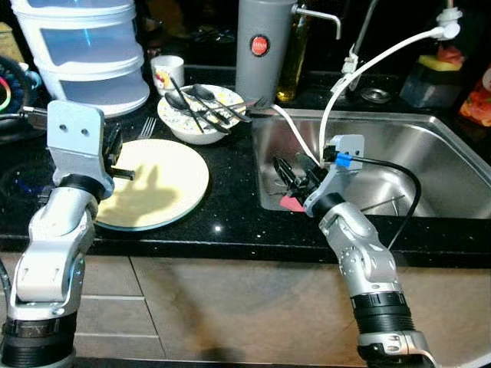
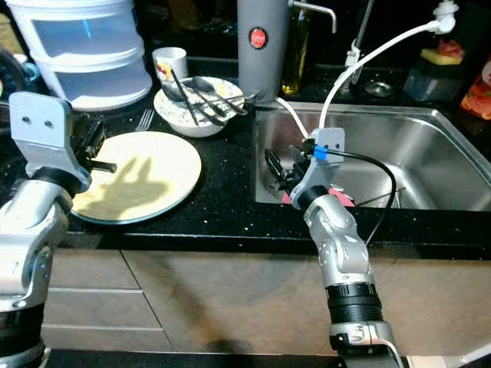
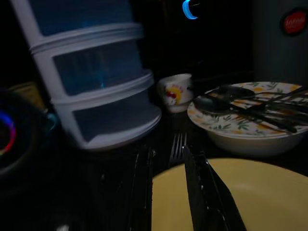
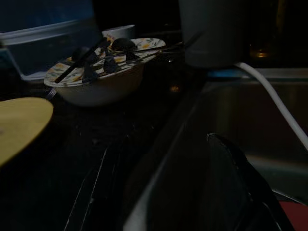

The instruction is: Kitchen organization

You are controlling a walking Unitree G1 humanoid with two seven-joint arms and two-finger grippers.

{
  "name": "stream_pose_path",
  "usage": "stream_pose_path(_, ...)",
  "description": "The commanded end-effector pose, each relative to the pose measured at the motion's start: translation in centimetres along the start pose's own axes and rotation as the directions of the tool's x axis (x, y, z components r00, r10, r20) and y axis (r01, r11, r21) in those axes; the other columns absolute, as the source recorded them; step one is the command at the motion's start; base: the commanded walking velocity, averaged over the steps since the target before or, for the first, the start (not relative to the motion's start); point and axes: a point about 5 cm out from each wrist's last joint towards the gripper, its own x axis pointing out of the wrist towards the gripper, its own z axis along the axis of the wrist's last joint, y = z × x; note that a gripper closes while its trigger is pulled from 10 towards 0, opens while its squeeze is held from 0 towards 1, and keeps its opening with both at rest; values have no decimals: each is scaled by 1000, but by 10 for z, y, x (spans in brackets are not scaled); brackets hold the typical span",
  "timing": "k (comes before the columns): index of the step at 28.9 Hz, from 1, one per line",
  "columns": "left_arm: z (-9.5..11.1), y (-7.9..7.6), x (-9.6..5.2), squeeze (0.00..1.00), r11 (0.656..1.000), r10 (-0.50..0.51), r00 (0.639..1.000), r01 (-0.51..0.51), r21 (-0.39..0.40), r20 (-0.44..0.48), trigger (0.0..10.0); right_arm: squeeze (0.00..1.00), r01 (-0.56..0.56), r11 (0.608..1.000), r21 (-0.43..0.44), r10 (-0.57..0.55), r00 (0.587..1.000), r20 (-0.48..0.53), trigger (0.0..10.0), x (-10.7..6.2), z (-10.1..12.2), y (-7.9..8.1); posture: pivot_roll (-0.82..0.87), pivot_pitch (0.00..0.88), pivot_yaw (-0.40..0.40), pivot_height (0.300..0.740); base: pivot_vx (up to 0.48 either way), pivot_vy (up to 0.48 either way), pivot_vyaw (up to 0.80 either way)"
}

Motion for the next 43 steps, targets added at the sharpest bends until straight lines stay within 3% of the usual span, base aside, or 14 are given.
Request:
stream_pose_path(1, 0, 0, 0, 0, 999, 12, 1000, -12, -44, -6, 10000, 0, 10, 1000, -6, -10, 1000, -6, 10000, -2, 0, -4, 24, 114, -24, 740, 0, 0, 0)
stream_pose_path(38, 6, 8, 2, 0, 998, 31, 999, -30, -50, 12, 10000, 0, 27, 1000, 10, -27, 1000, -12, 10000, 1, 0, -2, 25, 117, -25, 740, 0, 0, -76)
stream_pose_path(43, 7, 7, 1, 0, 998, 34, 999, -33, -51, 13, 10000, 0, 8, 998, -70, -10, 1000, -29, 10000, 2, 0, 1, 25, 117, -25, 740, 0, 0, 320)
